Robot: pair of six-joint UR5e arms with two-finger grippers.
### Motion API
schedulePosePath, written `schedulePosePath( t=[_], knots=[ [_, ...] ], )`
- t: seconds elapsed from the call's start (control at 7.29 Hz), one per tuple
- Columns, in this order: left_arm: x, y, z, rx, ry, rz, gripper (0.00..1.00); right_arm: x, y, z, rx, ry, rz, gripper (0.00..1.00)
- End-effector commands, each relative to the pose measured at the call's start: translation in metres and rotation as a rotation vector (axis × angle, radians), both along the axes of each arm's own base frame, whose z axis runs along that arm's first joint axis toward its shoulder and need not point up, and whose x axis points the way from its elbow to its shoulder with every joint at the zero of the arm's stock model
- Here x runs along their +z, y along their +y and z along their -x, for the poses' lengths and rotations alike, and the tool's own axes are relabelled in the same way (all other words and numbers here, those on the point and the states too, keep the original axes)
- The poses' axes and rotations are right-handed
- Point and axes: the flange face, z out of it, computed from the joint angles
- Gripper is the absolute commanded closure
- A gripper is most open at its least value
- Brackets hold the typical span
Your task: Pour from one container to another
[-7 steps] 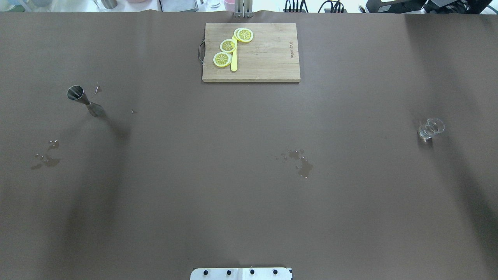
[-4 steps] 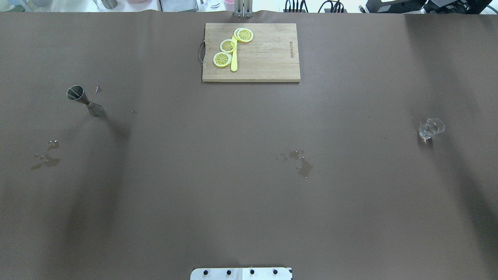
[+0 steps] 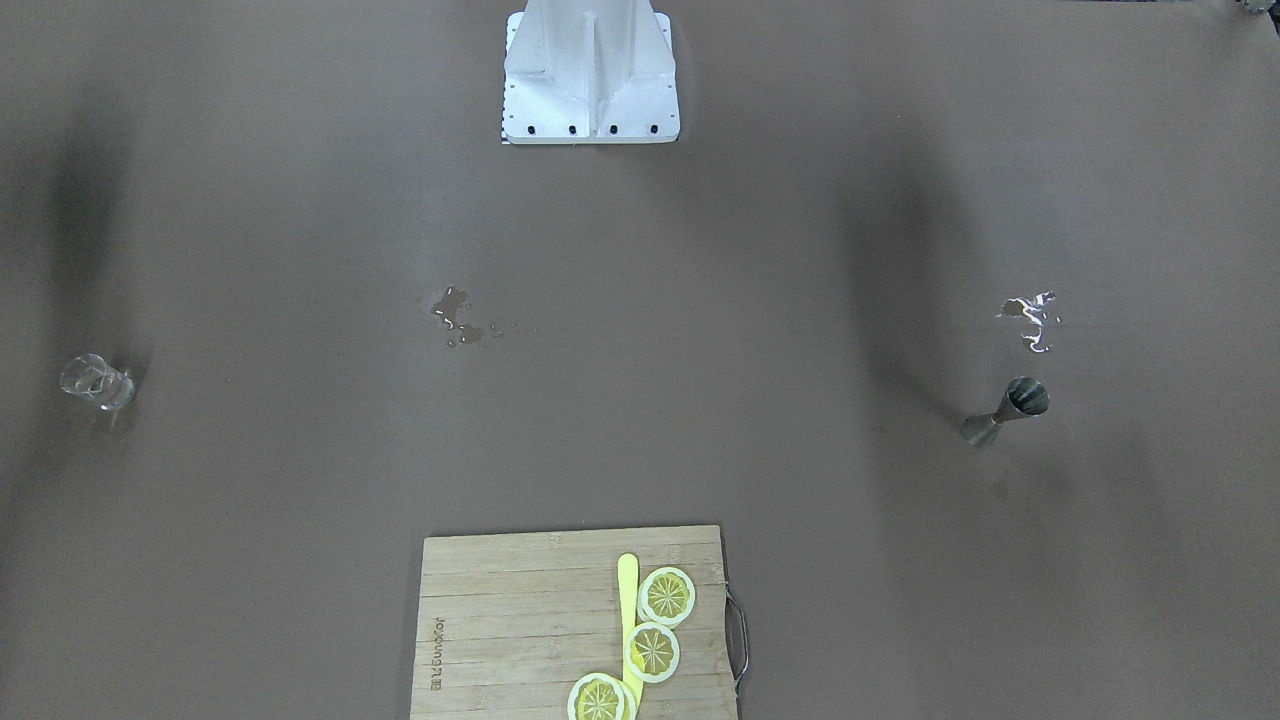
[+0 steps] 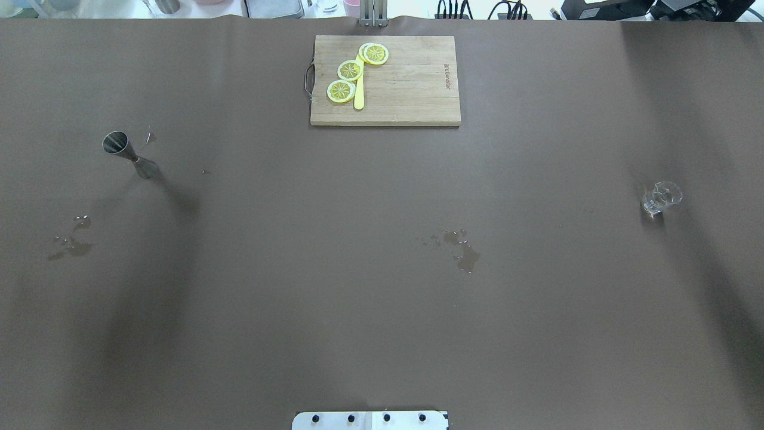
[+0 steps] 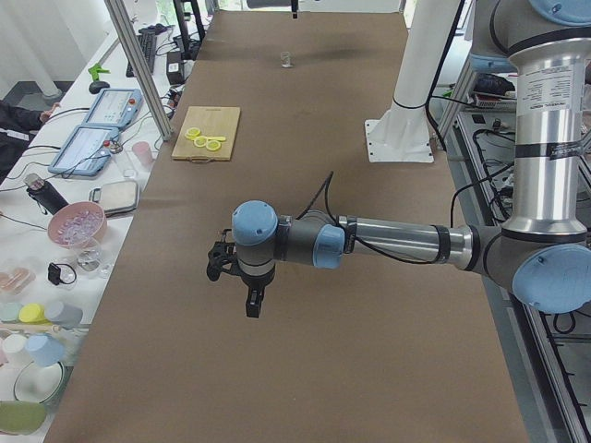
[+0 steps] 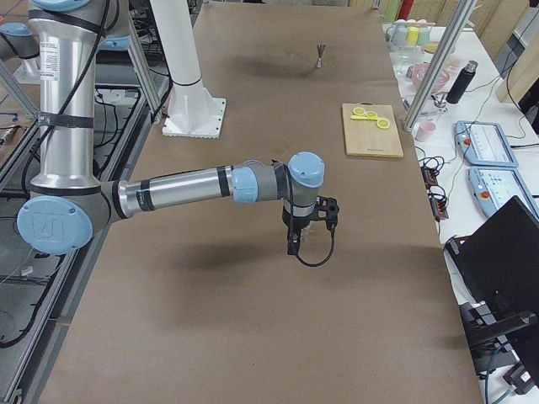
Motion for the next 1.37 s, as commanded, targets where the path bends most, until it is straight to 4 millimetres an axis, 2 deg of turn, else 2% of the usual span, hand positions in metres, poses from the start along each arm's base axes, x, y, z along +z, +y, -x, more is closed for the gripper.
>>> schedulePosePath(
  t=[0.0, 0.55, 1.24],
  knots=[
    [-0.003, -0.003, 0.000, 0.004, -0.001, -0.011, 0.02, 0.000, 0.000, 0.000, 0.000, 0.000, 0.000, 0.00],
    [-0.015, -0.017, 0.000, -0.005, 0.001, -0.025, 0.02, -0.001, 0.000, 0.000, -0.001, 0.000, -0.003, 0.00],
    [-0.041, -0.038, -0.001, -0.065, 0.014, -0.017, 0.02, -0.007, 0.000, 0.000, -0.001, -0.001, -0.015, 0.00]
  ],
)
